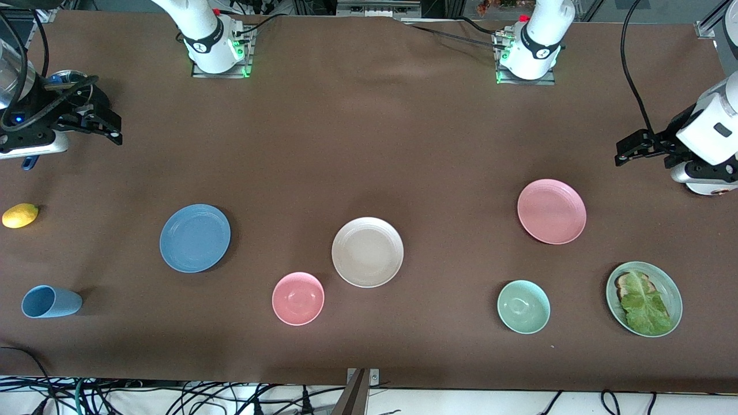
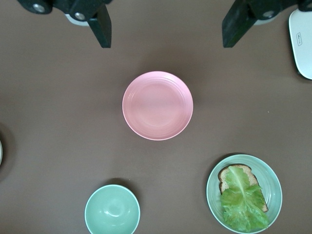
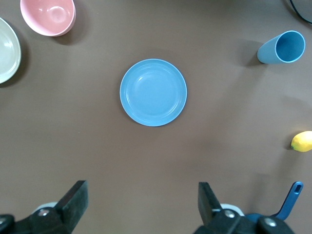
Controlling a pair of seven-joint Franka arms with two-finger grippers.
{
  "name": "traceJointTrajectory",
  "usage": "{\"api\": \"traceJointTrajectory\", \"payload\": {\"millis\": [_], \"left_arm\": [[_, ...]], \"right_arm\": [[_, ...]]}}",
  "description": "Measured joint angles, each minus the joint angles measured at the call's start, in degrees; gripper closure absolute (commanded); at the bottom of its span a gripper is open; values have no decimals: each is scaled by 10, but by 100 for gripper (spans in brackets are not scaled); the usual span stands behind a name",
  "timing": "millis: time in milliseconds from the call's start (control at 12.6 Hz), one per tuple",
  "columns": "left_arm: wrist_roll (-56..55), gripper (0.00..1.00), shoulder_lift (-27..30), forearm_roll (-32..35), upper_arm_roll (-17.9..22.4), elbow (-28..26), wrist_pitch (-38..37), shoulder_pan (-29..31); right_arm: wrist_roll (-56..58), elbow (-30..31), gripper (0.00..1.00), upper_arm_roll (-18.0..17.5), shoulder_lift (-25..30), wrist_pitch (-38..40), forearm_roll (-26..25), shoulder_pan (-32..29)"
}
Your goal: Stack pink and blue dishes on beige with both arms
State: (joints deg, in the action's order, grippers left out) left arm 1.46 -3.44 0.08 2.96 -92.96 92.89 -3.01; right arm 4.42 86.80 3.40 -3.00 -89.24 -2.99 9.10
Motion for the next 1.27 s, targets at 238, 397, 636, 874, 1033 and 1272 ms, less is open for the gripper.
{"api": "traceJointTrajectory", "payload": {"millis": [238, 397, 636, 874, 1033, 1272], "left_arm": [[0, 0, 0, 0, 0, 0, 0, 0], [0, 0, 0, 0, 0, 0, 0, 0], [0, 0, 0, 0, 0, 0, 0, 0], [0, 0, 0, 0, 0, 0, 0, 0], [0, 0, 0, 0, 0, 0, 0, 0], [0, 0, 0, 0, 0, 0, 0, 0]], "right_arm": [[-10, 0, 0, 0, 0, 0, 0, 0], [-14, 0, 0, 0, 0, 0, 0, 0], [-15, 0, 0, 0, 0, 0, 0, 0], [-16, 0, 0, 0, 0, -1, 0, 0], [-16, 0, 0, 1, 0, -1, 0, 0], [-16, 0, 0, 1, -1, 0, 0, 0]]}}
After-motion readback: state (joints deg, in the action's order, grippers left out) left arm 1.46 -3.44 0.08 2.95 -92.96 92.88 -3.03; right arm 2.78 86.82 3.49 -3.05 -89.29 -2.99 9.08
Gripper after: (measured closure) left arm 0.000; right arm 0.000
